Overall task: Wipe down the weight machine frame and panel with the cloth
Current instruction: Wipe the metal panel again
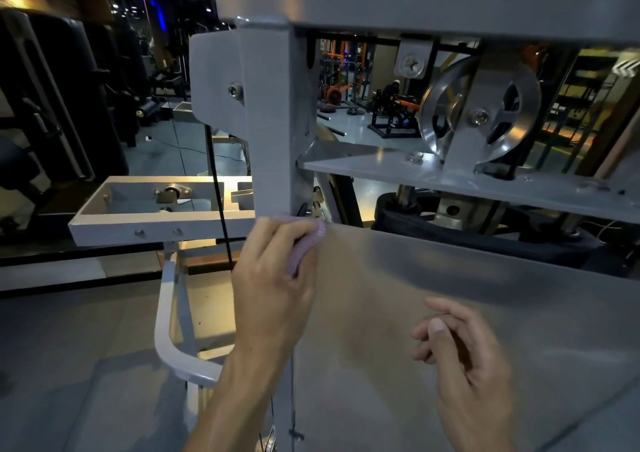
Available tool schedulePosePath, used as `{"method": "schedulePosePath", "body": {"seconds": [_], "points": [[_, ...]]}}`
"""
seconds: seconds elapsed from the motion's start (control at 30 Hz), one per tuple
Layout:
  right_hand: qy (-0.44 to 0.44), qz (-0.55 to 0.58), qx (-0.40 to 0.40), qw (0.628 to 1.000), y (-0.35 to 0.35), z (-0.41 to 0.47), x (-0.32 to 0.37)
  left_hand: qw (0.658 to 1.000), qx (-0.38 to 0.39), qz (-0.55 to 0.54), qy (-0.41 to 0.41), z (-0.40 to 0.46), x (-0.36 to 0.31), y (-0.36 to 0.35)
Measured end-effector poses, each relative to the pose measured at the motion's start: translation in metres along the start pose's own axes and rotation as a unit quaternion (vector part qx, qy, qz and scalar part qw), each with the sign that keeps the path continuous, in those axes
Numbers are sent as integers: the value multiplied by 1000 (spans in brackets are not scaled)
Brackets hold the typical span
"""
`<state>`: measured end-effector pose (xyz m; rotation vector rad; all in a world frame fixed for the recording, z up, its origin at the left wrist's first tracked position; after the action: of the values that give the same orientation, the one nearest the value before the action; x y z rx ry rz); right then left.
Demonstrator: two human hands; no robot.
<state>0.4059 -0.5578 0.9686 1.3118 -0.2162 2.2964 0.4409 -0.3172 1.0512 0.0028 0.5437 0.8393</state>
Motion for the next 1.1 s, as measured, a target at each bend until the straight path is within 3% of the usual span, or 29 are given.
{"method": "schedulePosePath", "body": {"seconds": [0.2,0.33,0.5,0.63,0.77,0.9,1.1], "points": [[-5,1,42,999,-19,-2,1,1000,8,8,-2,17,15,13],[-8,9,37,999,-20,0,1,997,62,-7,-48,10,-3,-5],[-2,9,32,999,-15,4,2,999,17,10,-36,16,3,3],[-11,11,43,999,-19,4,3,992,72,27,-100,-23,-2,-25],[-8,15,35,999,-13,4,2,999,35,-8,-31,-27,20,-10],[-17,12,36,999,-13,3,-4,999,-19,-14,-25,-13,3,-15],[-24,16,34,999,-12,3,-14,996,80,-17,27,-90,52,-45]]}}
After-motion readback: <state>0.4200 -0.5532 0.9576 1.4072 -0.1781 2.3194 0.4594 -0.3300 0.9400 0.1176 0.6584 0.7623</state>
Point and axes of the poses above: each hand's wrist, its own z-axis towards the middle knuckle, its own y-axis out of the back of the hand, x = y × z, the point moved 8 cm from there along z, towards the middle knuckle, and after that the axes turned 4 degrees about -x, right-handed, at the moved point
